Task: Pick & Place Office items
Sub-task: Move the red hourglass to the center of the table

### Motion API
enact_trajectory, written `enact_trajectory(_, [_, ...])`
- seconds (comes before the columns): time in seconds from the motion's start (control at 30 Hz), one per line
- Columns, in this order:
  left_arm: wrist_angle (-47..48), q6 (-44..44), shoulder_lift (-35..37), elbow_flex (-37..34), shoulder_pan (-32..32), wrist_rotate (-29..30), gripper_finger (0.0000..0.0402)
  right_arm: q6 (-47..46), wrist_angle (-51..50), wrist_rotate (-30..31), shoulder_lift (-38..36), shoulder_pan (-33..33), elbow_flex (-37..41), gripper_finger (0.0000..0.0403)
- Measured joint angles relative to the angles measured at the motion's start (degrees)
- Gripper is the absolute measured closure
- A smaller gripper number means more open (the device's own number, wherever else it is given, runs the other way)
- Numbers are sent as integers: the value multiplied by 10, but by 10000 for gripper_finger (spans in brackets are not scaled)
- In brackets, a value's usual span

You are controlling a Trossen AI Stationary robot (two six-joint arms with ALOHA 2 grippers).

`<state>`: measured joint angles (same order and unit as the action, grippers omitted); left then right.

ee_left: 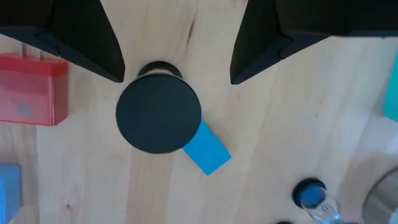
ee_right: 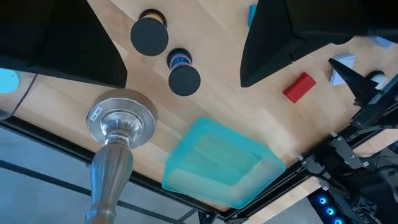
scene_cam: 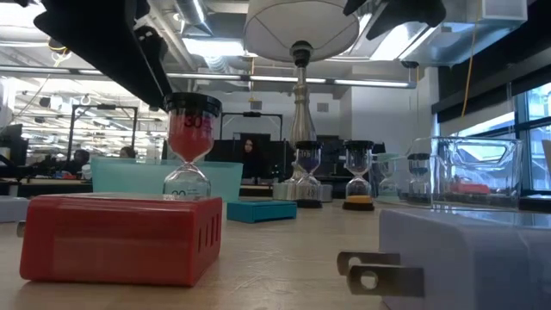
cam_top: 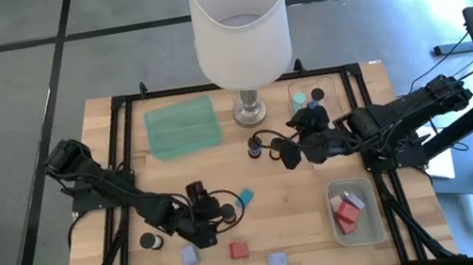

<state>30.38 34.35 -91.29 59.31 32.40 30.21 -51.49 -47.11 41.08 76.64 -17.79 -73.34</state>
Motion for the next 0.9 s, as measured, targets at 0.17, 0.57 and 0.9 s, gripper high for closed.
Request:
enact_trajectory(0.17, [-32,-6,-13,-1,-3,1,111,12,0,0,0,5,0,84])
enact_trajectory(0.57, [-158,-23,-15,-55,-19,1,111,31,0,0,0,9,0,84])
enact_trajectory(0.9, [-164,-32,-15,-56,-26,-19,121,31,0,-2,0,13,0,85])
